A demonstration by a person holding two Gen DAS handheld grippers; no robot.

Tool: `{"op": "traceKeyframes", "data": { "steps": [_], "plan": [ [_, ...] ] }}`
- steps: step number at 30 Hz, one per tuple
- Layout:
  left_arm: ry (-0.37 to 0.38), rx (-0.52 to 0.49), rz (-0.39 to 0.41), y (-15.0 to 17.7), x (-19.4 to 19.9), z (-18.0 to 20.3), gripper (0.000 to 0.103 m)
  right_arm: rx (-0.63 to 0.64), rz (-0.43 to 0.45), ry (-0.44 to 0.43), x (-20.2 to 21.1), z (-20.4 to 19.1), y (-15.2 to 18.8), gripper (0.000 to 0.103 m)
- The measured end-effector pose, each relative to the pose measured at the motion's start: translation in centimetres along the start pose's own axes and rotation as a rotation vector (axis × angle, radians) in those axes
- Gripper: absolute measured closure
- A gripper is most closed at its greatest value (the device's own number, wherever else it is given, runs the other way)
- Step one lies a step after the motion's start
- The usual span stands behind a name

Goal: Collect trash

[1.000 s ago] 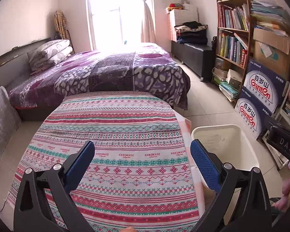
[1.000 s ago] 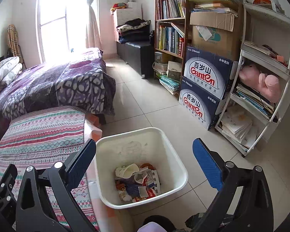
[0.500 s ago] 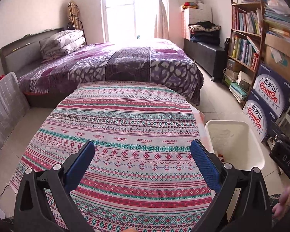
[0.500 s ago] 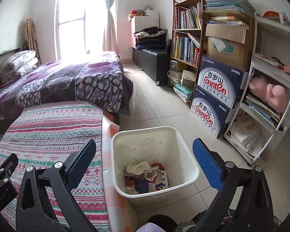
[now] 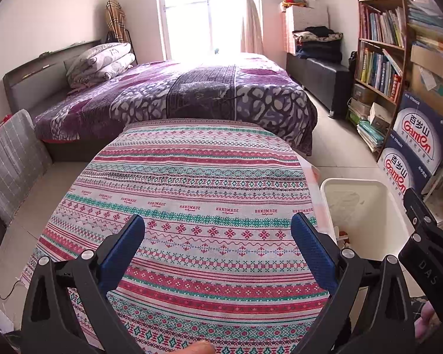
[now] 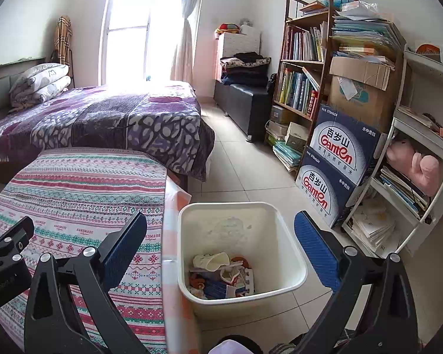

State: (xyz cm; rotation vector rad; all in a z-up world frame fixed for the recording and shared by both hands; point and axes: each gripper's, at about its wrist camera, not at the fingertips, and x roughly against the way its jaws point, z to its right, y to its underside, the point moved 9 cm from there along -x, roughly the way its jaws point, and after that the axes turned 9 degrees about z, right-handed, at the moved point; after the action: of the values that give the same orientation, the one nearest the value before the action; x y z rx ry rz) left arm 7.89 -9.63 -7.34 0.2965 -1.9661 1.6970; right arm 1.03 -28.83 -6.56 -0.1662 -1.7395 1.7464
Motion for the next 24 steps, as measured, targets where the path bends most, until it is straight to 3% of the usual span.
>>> {"op": "traceKeyframes", "data": {
  "steps": [24],
  "plan": [
    [-0.003,-0.006,-0.010,0.14,-0.45,0.15,0.007,-0.014,-0.022,-0.010,-0.38,-0.02,0.47,0.007]
  ]
}}
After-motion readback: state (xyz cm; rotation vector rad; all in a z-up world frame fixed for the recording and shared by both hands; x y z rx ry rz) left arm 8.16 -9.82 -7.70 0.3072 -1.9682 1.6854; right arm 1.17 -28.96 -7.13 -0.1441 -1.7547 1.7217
